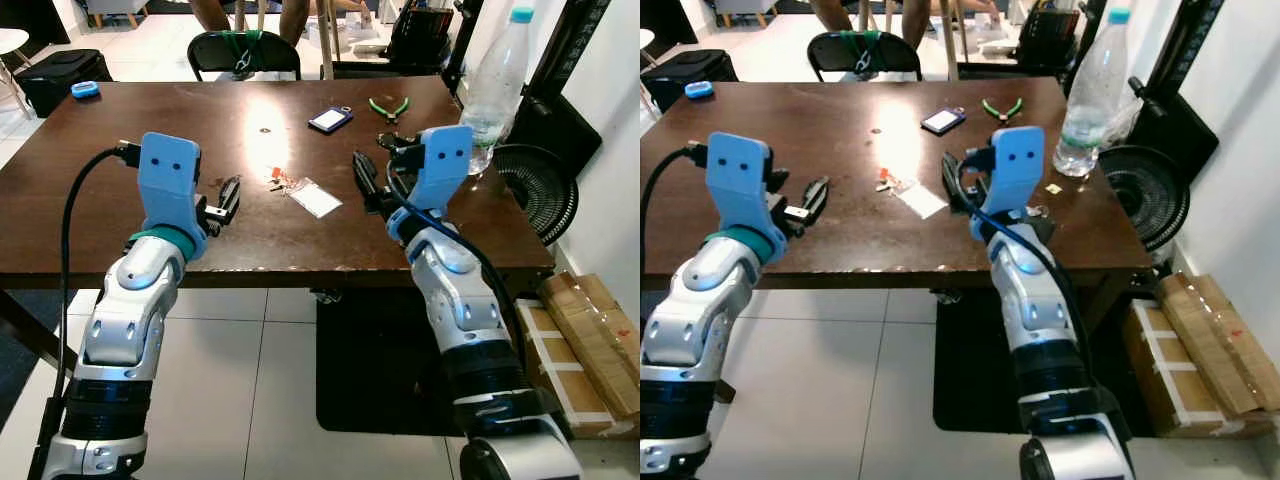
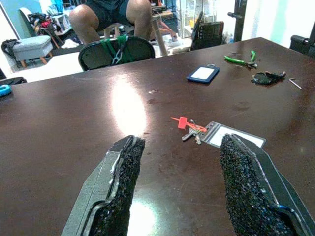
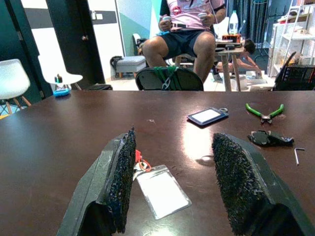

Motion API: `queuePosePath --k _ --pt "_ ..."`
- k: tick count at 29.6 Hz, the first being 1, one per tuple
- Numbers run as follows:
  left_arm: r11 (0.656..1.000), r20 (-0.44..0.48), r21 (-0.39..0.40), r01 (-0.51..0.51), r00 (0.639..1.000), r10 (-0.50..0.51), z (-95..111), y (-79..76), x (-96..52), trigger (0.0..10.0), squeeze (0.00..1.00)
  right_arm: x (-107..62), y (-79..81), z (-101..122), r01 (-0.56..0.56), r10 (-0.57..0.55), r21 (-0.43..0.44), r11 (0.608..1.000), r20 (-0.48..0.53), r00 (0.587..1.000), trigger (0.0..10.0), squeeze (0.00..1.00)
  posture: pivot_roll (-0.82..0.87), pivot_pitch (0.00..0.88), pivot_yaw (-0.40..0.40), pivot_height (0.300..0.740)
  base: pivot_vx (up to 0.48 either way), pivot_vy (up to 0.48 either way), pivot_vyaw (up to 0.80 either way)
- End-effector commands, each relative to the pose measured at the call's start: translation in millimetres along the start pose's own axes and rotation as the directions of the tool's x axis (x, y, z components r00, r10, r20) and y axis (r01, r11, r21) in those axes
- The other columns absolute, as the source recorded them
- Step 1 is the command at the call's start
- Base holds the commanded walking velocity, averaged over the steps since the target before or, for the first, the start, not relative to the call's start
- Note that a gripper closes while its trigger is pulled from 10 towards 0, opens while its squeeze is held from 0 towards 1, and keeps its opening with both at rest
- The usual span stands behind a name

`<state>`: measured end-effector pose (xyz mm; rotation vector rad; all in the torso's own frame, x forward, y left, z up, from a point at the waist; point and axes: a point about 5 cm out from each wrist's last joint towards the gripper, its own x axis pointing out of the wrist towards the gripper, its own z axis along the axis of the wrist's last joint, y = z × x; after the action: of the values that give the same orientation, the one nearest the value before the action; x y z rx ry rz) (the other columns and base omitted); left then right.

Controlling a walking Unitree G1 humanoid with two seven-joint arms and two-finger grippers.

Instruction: Hang keys on a hook

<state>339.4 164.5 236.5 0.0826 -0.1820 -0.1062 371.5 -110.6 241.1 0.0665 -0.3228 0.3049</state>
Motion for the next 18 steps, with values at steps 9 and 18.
queuePosePath --k 9,18 --pt "0.999 -0.036 -0.041 0.005 0.999 -0.006 -10.9 -5.4 -10.1 10.0 0.00 -18.8 1.9 -12.2 0.037 -0.037 0.042 0.998 -0.007 0.999 10.0 0.00 -0.08 0.000 0.108 0.740 0.000 0.000 0.00" --pt "1.000 0.004 -0.002 0.018 1.000 -0.018 -1.5 -11.5 -11.1 10.0 0.00 -28.3 -1.5 -16.5 0.037 -0.037 0.014 0.999 -0.016 0.999 10.0 0.00 -0.07 0.000 0.102 0.740 0.000 0.000 0.00"
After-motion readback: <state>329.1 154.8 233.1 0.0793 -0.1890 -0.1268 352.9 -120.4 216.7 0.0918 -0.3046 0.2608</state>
